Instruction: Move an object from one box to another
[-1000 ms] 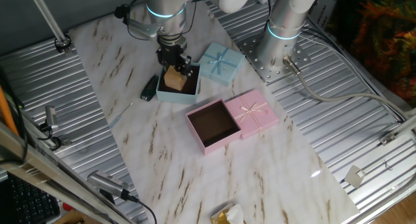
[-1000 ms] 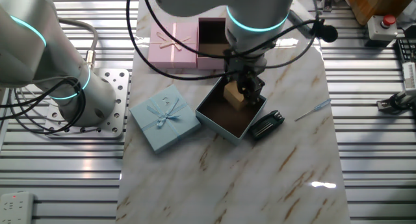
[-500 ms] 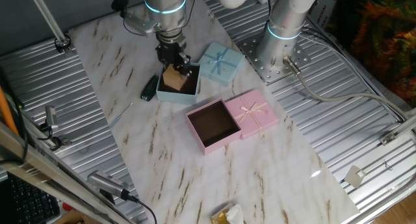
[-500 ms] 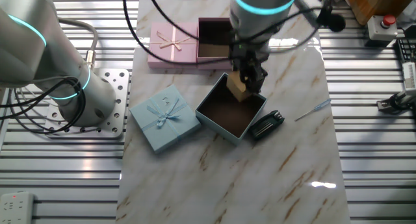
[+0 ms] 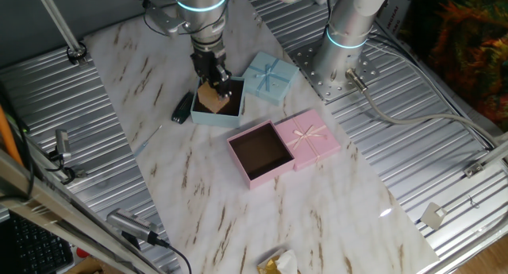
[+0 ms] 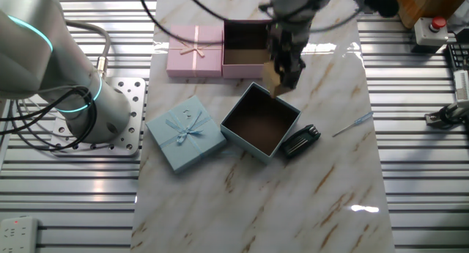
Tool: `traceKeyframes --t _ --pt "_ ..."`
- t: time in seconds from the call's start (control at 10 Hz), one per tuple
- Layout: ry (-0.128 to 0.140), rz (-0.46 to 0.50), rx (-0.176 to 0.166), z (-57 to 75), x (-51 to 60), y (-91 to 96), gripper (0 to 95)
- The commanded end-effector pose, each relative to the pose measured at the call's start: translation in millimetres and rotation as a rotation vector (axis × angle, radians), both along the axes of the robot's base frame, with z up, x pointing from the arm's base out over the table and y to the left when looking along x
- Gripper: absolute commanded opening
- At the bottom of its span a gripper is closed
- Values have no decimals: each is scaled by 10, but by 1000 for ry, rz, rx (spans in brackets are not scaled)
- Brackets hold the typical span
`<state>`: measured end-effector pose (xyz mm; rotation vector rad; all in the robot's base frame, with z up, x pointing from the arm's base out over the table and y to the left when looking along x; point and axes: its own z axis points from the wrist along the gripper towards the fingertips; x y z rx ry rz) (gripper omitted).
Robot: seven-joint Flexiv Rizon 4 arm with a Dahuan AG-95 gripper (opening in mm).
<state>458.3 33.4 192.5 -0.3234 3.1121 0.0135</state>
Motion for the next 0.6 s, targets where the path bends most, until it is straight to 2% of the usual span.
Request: traceKeyframes --t 0.1,0.2,0.4,0.6 --pt "-27 -139 -3 -102 113 442 0" --pt "-30 -147 -2 -117 119 480 0" --pt "-25 -197 11 -114 273 705 0" --pt "-21 -216 10 -96 369 838 0"
